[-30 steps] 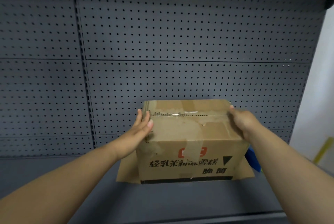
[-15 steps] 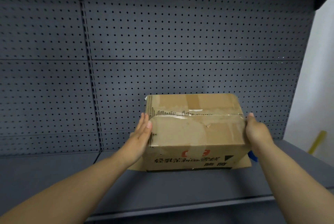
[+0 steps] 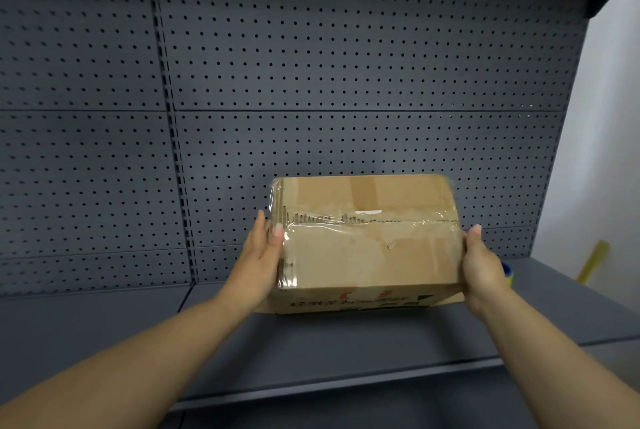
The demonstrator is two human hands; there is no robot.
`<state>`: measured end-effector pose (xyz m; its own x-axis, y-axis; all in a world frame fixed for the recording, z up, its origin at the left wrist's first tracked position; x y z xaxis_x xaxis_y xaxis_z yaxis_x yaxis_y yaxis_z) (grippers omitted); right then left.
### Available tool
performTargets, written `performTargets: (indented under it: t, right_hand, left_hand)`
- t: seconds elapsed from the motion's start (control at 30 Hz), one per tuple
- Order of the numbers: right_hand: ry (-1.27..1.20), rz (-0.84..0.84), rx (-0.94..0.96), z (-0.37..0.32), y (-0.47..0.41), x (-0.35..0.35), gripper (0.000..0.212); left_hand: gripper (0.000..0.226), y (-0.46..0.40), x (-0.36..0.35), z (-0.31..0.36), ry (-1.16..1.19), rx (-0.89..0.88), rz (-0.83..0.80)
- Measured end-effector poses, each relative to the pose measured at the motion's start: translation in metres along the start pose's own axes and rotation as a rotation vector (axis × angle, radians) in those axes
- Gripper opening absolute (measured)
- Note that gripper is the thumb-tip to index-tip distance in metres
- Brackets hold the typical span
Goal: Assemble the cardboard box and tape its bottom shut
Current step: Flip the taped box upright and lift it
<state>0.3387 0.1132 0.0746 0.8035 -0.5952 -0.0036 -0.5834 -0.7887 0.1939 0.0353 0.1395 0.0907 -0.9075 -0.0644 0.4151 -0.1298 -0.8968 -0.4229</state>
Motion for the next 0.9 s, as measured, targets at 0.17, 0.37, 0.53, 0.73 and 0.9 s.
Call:
performTargets:
  t: [0.17, 0.37, 0.53, 0.73, 0.9]
  right_hand:
    - [0.341, -0.061, 0.137, -0.007, 0.005, 0.005, 0.066]
    - [0.483, -0.097, 0.242, -0.022, 0.002, 0.000, 0.066]
    - [0.257, -0.047, 0.088, -0.032, -0.006, 0.009, 0.064]
    - [0.213, -0.010, 0.195, -0.061, -0.007, 0.005, 0.070]
    - [0.209, -0.001, 0.263, -0.065, -0.003, -0.004, 0.060]
  left_hand:
    - [0.068, -0.023, 0.009, 0.014, -0.248, 0.074, 0.174]
    - [0.058, -0.033, 0.005, 0.007, -0.461, 0.162, 0.221]
    - [0.049, -0.027, 0.002, 0.004, -0.346, 0.075, 0.333]
    - [0.049, -0.026, -0.004, 0.019, -0.072, 0.046, 0.319]
    - [0.056, -0.025, -0.006, 0.026, 0.026, 0.122, 0.293]
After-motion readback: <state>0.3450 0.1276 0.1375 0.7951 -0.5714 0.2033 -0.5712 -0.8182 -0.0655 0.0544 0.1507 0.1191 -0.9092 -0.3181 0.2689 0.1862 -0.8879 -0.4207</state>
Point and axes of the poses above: each hand's wrist, its own y-axis away from the middle knuckle, its own x-axis out of the back of the hand, z = x × y, the point moved 4 cm from there along -y, towards the middle knuckle, and after that the axes turned 6 degrees about -x, right-handed, at the moved point
